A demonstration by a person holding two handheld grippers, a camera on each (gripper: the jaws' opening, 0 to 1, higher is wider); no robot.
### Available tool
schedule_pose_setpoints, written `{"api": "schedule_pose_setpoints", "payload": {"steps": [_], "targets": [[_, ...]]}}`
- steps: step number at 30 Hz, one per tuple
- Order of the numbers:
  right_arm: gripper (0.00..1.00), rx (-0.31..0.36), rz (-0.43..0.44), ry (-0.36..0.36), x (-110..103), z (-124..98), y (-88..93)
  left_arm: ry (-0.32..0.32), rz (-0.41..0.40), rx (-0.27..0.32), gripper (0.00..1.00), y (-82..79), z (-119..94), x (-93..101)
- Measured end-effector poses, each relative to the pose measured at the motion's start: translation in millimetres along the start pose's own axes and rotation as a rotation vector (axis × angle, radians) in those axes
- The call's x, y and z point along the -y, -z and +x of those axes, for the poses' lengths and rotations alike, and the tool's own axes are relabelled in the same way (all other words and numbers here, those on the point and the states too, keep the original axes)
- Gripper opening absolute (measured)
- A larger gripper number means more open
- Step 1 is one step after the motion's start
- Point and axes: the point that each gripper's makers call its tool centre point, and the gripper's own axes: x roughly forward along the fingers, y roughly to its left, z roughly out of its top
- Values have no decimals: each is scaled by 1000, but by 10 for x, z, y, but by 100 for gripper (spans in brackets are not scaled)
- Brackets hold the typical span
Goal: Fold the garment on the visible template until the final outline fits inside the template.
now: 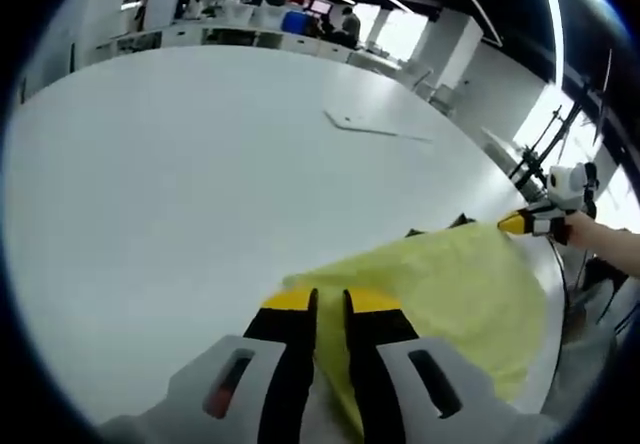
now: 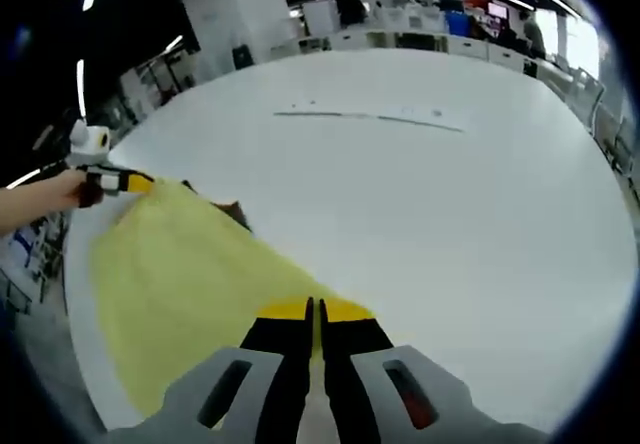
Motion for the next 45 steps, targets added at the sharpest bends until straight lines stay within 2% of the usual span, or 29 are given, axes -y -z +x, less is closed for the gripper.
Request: {"api": "schedule_pose_setpoints", "payload": {"steps": [5,11,15,21,23,26,31,35,40,45], "targets": [[4,20,4,9,10,-70,-48,-15,-10,0,6,-3,-24,-42],[6,34,9,14,7,-171,-69,-32,9,6,11,-2,-105,-44],[6,37,13,13,5,-240,-23,-61,2,12,16,34,-208,-91],[7,27,25,14,4,-331,84,-92,-37,38,18,34,-412,-214],[8,32,30,6,-19,-375,114,-87,-44,49,19,45,-485,-193],[12,59,45,-41,-111,-451,150,-33,-60,91,24,63,-566,-89],[15,88,52,-82,-209,-608,254,35,-40,91,27,252,-735,93],[16,100,75,-82,-230,-727,363,72,-66,100,30,382,-860,180],[16,94,91,-80,-283,-815,511,77,-82,81,31,569,-995,225],[17,86,106,-74,-342,-930,632,57,-113,88,33,684,-1154,274]]}}
